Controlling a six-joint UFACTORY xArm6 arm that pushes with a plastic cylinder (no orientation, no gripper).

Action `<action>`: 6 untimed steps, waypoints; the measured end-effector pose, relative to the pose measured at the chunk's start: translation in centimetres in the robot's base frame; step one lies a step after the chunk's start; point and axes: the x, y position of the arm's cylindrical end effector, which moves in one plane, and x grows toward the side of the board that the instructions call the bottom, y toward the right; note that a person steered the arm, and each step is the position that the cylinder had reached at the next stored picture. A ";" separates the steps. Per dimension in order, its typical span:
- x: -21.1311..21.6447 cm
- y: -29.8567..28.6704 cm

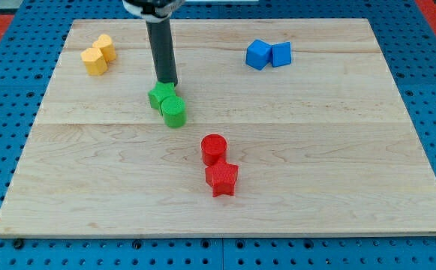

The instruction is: Slide the green star and green circle to the bottom center

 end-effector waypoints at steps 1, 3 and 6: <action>2.8 0.8; 8.7 1.8; 8.7 -2.6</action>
